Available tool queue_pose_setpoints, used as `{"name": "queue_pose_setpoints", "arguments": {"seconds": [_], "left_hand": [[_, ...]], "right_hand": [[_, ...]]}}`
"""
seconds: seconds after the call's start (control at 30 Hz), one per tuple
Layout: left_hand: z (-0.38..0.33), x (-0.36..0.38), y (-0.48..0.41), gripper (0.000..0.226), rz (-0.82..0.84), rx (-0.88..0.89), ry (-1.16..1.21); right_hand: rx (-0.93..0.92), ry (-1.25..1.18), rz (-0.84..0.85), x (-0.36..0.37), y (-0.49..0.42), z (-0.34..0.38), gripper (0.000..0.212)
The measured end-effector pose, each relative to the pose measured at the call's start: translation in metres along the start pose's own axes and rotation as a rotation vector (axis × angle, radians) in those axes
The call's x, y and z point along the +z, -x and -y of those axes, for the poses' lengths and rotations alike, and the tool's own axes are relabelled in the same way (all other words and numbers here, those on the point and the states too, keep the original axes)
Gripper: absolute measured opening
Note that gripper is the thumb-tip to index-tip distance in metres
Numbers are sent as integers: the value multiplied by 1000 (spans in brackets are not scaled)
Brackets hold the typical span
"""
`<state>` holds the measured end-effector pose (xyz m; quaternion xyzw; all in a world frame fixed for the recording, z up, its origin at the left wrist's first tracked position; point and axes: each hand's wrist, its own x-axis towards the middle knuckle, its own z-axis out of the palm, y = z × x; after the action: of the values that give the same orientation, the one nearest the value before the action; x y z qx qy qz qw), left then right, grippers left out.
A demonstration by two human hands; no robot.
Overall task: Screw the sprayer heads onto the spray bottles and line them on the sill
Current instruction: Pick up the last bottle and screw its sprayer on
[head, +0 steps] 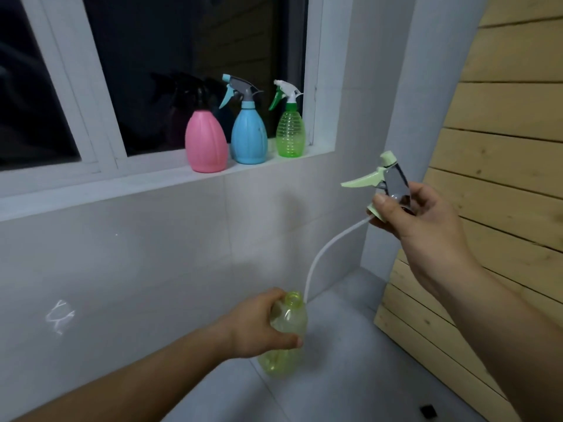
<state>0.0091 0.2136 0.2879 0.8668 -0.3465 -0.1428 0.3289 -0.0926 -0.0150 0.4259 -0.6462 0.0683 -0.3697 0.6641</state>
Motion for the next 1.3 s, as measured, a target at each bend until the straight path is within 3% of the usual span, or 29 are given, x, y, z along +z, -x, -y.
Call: {"name": "queue_pose_setpoints", "arguments": {"seconds": [0.33, 0.53, 0.67, 0.87, 1.03, 1.3], "left_hand": [[1, 13, 0, 55, 50, -81, -45], [-9, 14, 0, 59, 71, -78, -10], [-21, 13, 0, 60, 25, -51, 90], [-35, 9, 3, 42, 15, 19, 325], [-37, 9, 7, 54, 21, 66, 345], [-39, 6, 8, 59, 23, 92, 373]], "right_hand": [[-29, -40, -29, -8, -3, 0, 16], [9, -12, 35, 1, 3, -17, 23], [58, 82, 140, 10, 11, -31, 27], [131, 236, 394, 20, 27, -48, 26], [148, 320, 563, 21, 32, -51, 24], [148, 284, 649, 23, 33, -54, 27]]}}
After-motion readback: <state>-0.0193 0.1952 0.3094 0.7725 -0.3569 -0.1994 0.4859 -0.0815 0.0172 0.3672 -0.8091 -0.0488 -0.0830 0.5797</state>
